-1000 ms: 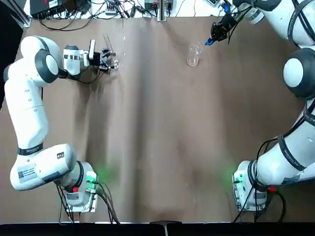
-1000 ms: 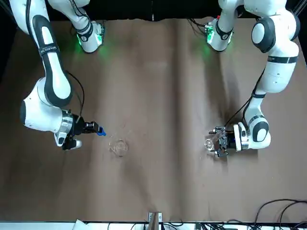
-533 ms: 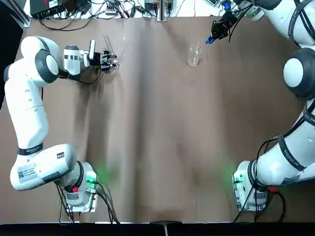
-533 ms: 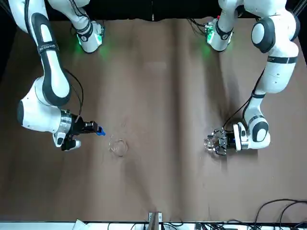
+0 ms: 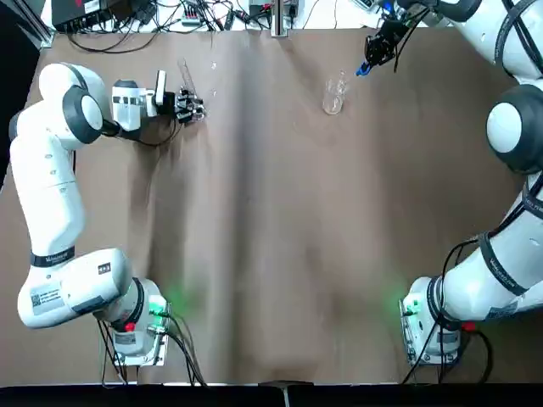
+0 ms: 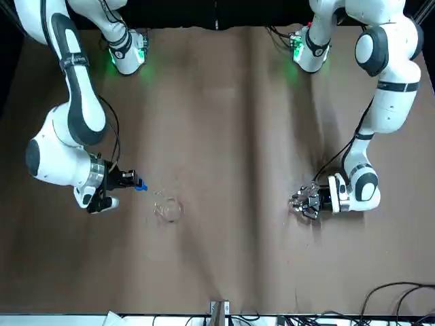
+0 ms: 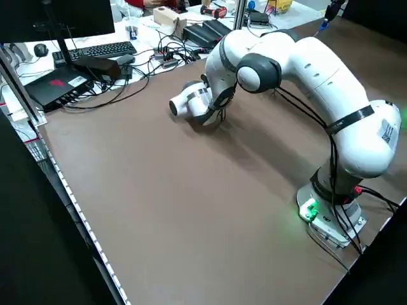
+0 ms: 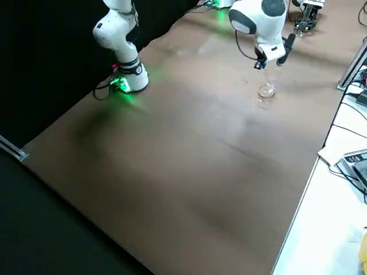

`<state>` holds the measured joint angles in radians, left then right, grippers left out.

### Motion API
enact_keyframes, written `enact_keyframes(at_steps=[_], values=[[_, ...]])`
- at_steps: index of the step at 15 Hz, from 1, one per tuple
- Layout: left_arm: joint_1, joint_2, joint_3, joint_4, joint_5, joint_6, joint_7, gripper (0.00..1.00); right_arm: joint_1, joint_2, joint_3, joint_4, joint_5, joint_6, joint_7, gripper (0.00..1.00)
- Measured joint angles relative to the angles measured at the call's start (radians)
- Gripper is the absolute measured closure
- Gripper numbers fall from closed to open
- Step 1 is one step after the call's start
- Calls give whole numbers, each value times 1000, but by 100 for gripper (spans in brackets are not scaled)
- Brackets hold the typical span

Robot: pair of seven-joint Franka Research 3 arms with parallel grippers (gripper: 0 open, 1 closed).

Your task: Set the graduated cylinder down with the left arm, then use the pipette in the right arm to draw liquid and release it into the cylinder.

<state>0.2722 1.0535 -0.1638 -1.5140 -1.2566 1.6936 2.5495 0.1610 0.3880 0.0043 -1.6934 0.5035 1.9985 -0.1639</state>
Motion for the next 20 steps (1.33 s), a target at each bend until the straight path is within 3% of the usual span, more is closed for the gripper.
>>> enact_keyframes(at_steps=[10, 20], values=[[-31, 0, -1, 8, -26, 2, 0, 70, 1, -6, -2, 22, -15, -33, 20, 90], [-110, -21, -23, 29, -55, 98, -17, 70, 55, -6, -2, 22, -139, -33, 116, 91]])
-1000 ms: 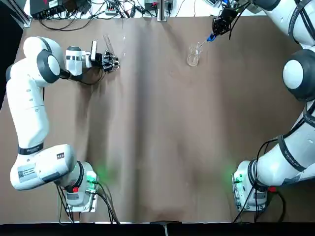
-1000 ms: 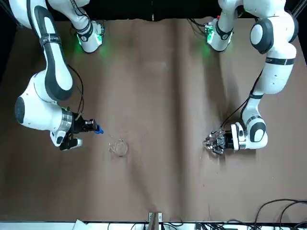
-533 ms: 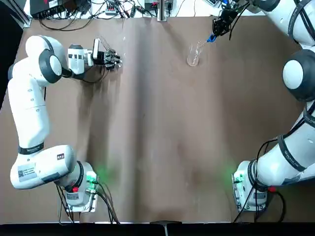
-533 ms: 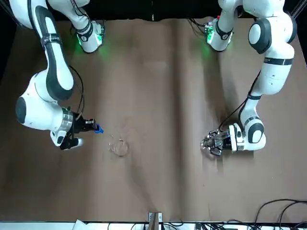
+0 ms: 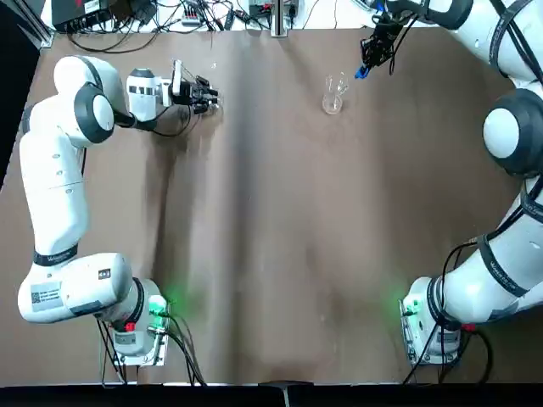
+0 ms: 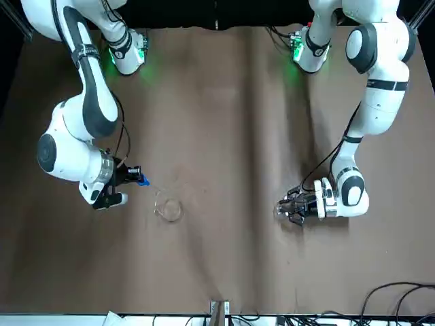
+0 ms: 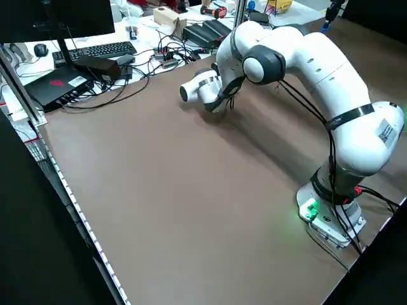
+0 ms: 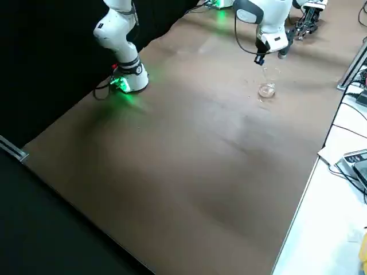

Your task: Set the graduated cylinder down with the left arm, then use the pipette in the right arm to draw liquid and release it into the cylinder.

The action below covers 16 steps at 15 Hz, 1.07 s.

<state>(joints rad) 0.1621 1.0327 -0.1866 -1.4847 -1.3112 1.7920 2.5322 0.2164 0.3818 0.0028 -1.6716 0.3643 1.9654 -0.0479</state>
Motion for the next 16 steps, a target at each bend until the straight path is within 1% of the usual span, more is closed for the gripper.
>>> enact_keyframes(at_steps=[2, 5, 6, 8, 11, 12, 16], values=[[-6, -14, -8, 2, 0, 20, -16, 70, 2, 0, 0, 0, -1, 1, 1, 91], [-36, -46, -48, 3, 0, 91, -65, 70, 2, 1, 0, 1, -1, 2, 1, 91], [-72, -58, -87, 3, -1, 170, -91, 70, 2, 1, 0, 9, -1, 3, 1, 91], [-115, -60, -120, 3, -19, 250, -103, 70, 2, 0, -1, 20, -1, 3, 3, 92], [-203, -60, -127, 1, -69, 361, -111, 70, 2, 1, -1, 28, -7, 3, 21, 92], [-233, -60, -127, 1, -83, 399, -120, 70, 2, 1, -1, 28, -23, 3, 28, 92], [-332, -60, -127, 0, -164, 485, -132, 67, 13, 7, -1, 27, -54, 3, 45, 92]])
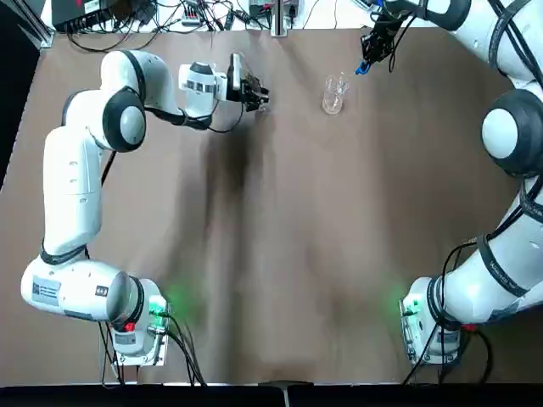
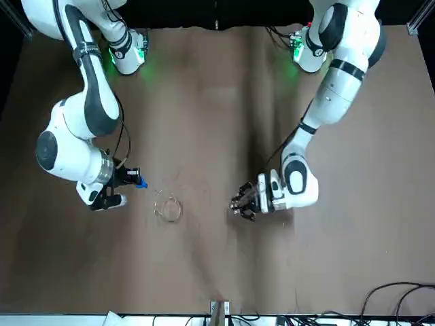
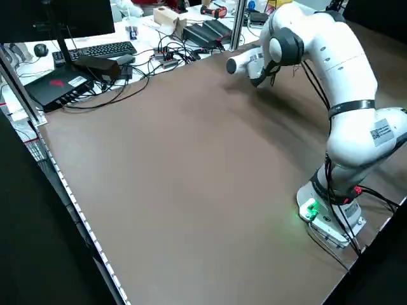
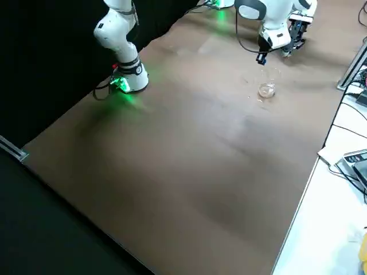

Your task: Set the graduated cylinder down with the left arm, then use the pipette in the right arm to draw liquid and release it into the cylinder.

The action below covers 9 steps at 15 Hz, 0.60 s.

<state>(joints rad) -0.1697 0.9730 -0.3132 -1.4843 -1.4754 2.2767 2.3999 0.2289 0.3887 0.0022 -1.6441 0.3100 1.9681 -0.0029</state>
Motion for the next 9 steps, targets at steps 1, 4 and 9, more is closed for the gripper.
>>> enact_keyframes(at_steps=[1, 4, 9], values=[[-14, 0, 0, 0, -11, 8, -2, 67, 6, 4, 0, 0, -1, 0, 1, 92], [-34, 0, 2, 0, -16, 11, -3, 67, 22, 14, 0, 0, -26, 0, 21, 92], [-45, 8, 5, -1, -16, 32, -3, 64, 50, 17, 0, 0, -84, 1, 100, 92]])
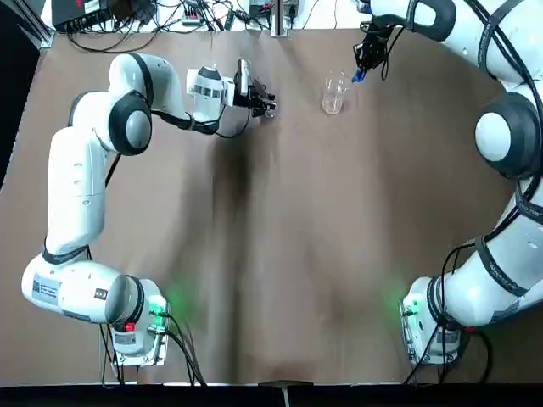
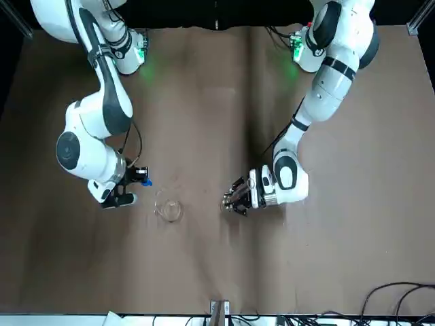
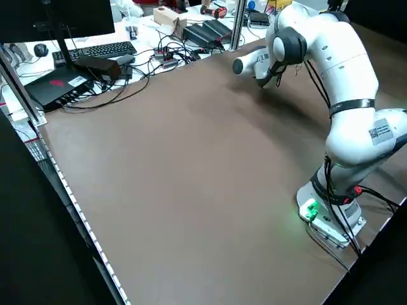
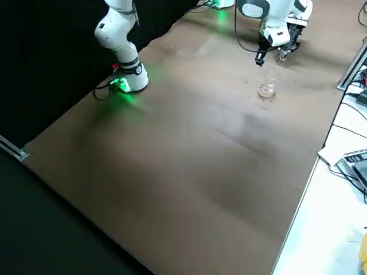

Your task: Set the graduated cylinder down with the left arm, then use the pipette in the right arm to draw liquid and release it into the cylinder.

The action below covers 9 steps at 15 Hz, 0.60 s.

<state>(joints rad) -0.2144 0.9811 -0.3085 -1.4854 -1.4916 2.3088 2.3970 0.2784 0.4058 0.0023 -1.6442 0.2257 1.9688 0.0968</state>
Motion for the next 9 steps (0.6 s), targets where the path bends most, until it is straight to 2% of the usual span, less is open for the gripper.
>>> enact_keyframes(at_steps=[6, 7, 9], values=[[-53, 7, 1, 5, -2, 52, -2, 64, 3, 3, -1, 0, -8, 0, 15, 91], [-57, 7, 1, 8, -2, 55, -3, 58, 3, 4, -1, 0, -8, 1, 15, 89], [-60, 7, 1, 11, -3, 56, -3, 55, 3, 6, -1, 0, -8, 3, 15, 88]])
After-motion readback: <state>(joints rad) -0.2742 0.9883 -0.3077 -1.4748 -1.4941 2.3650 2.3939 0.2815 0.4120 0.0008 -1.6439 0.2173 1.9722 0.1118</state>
